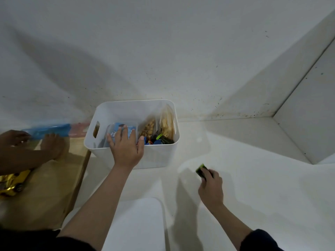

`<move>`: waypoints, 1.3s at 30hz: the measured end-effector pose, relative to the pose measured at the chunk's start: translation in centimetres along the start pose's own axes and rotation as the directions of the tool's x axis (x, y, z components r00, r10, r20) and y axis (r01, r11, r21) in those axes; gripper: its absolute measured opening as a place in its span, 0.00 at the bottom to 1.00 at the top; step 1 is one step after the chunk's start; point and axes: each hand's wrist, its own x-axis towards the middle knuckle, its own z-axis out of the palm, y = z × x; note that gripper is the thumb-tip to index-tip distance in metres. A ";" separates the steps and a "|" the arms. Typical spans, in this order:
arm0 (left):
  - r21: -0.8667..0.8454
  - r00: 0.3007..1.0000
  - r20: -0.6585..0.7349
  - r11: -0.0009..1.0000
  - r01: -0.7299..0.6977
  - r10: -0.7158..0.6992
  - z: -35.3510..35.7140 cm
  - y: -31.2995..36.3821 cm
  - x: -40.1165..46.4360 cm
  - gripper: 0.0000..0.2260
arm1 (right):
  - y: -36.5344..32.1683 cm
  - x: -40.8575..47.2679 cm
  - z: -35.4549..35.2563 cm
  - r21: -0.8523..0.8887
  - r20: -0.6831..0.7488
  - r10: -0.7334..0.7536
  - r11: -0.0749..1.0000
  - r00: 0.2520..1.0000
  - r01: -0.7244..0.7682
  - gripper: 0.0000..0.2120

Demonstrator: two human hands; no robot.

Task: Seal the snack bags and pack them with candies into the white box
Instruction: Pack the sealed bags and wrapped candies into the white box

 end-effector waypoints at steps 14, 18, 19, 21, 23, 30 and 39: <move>0.034 0.988 0.143 0.998 -0.060 0.055 -0.8 -0.3 0.2 0.36 | -15.9 8.2 -0.6 0.031 0.040 -0.447 0.894 0.894 0.446 0.14; -0.011 0.990 0.115 0.997 -0.078 0.079 -1.4 -0.7 -0.8 0.32 | -15.0 6.8 -0.5 0.011 -0.027 -0.434 0.901 0.901 0.434 0.15; -0.020 0.993 0.094 0.997 -0.077 0.078 -1.6 -0.9 -1.5 0.30 | -14.7 5.9 -0.6 0.016 -0.077 -0.432 0.900 0.898 0.435 0.16; -0.043 0.997 0.057 0.998 -0.054 0.057 -1.7 -1.3 -3.4 0.29 | -13.6 3.3 -0.2 0.009 -0.153 -0.422 0.904 0.894 0.428 0.17; -0.085 0.998 0.066 0.996 0.004 0.001 -1.7 -1.9 -6.1 0.29 | -12.3 -0.1 0.8 0.000 -0.143 -0.421 0.905 0.896 0.425 0.19; 0.005 0.903 0.224 0.927 0.375 -0.367 -1.1 -7.6 -17.9 0.27 | -8.7 -11.5 3.9 0.073 0.414 -0.021 0.997 0.910 -0.010 0.27; 0.316 0.424 0.313 0.514 0.797 -0.850 -3.2 -13.9 -28.2 0.29 | -9.5 -17.3 4.2 -0.082 0.591 0.206 0.977 0.780 -0.195 0.35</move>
